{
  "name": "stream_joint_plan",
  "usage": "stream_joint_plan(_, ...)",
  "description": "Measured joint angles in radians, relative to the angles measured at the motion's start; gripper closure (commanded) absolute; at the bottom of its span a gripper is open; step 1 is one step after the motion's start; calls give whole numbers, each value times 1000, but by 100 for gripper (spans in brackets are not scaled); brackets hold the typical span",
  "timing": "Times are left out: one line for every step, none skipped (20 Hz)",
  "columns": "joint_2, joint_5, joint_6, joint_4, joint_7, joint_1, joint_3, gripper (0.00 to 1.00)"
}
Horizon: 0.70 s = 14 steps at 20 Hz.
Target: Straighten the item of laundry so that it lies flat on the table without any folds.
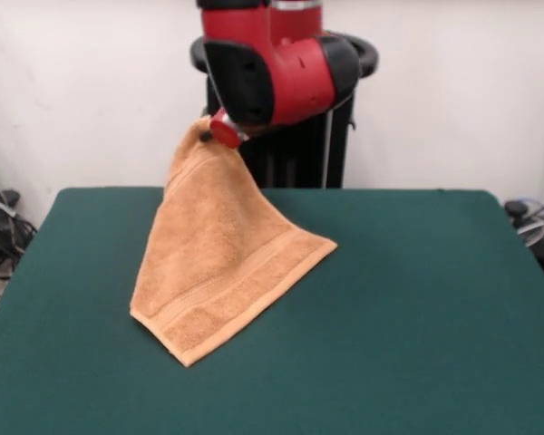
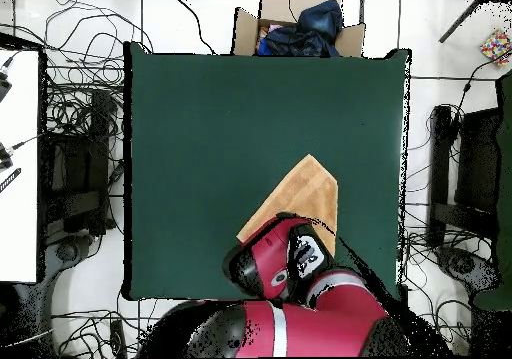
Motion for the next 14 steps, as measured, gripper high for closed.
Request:
stream_joint_plan(14, -1, -6, -3, 0, -1, -4, 100)
stream_joint_plan(27, -1, -13, -5, 0, -3, -7, 100)
stream_joint_plan(46, -1, -25, -9, 0, -6, -12, 100)
stream_joint_plan(58, -1, -32, -11, 0, -7, -15, 100)
stream_joint_plan(74, -2, -41, -15, 0, -9, -19, 100)
stream_joint_plan(85, -1, -48, -18, 0, -10, -23, 100)
stream_joint_plan(103, -1, -57, -26, 0, -12, -28, 100)
stream_joint_plan(127, -4, -69, -38, 0, -13, -36, 100)
stream_joint_plan(132, -5, -72, -41, 0, -13, -38, 100)
stream_joint_plan(145, -6, -79, -48, 0, -14, -41, 100)
stream_joint_plan(164, -9, -90, -60, 0, -16, -44, 100)
stream_joint_plan(172, -9, -97, -64, 0, -16, -44, 100)
stream_joint_plan(180, -9, -104, -67, 0, -17, -44, 100)
stream_joint_plan(184, -9, -109, -69, 0, -17, -44, 100)
